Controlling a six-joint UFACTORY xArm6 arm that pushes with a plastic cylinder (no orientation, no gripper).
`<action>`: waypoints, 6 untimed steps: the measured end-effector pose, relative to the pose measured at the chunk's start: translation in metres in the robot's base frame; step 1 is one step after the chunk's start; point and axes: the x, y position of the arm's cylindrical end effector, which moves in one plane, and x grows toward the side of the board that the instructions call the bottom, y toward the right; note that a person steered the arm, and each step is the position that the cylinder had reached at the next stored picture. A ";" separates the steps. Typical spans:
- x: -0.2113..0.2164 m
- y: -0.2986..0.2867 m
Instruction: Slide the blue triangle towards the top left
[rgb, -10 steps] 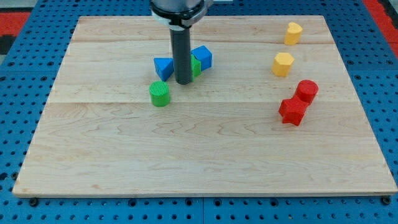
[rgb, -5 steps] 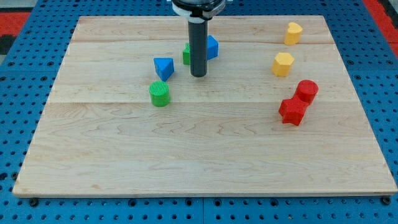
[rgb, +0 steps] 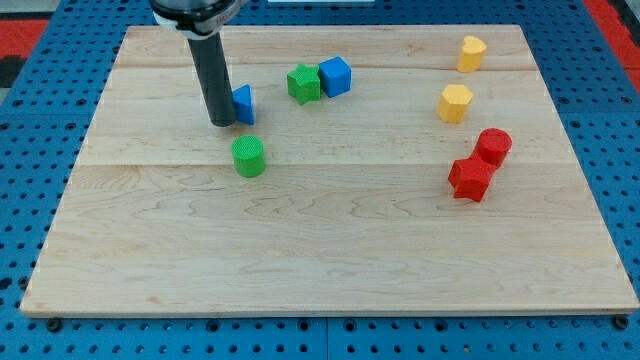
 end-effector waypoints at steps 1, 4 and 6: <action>-0.009 0.000; -0.038 -0.010; -0.022 -0.017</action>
